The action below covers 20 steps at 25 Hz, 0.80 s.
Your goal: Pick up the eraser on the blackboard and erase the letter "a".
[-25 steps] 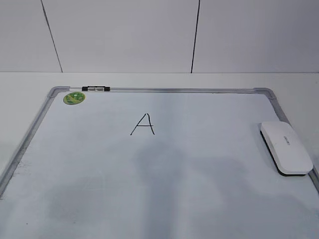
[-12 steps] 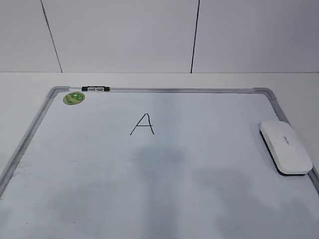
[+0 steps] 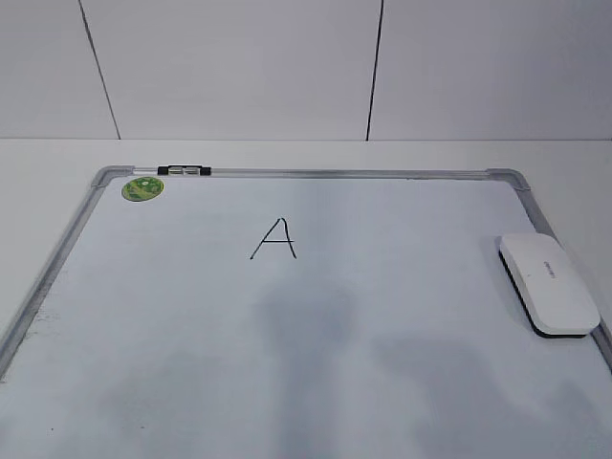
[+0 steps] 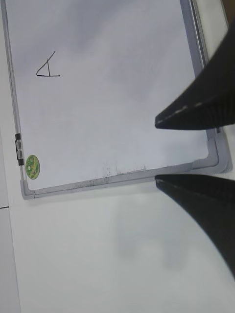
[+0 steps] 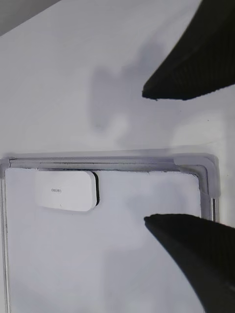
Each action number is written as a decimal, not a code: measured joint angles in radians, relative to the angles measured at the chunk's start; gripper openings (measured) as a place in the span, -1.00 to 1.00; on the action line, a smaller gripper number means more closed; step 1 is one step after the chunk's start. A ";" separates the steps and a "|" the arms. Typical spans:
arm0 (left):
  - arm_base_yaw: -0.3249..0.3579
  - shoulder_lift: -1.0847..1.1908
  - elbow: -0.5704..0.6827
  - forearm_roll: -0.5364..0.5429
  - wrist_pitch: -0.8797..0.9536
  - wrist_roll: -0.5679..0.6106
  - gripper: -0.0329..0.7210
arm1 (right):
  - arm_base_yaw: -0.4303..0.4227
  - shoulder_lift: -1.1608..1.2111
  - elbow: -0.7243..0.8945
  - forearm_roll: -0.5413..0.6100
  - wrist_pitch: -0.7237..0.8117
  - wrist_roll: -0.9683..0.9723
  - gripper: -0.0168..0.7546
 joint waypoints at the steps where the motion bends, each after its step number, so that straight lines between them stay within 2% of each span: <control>1: 0.002 -0.004 0.000 0.000 0.000 0.000 -0.29 | -0.008 0.000 0.000 0.000 0.000 0.000 0.54; 20: 0.002 -0.004 0.000 -0.002 0.000 0.000 -0.29 | -0.020 0.000 0.000 -0.001 0.001 0.000 0.54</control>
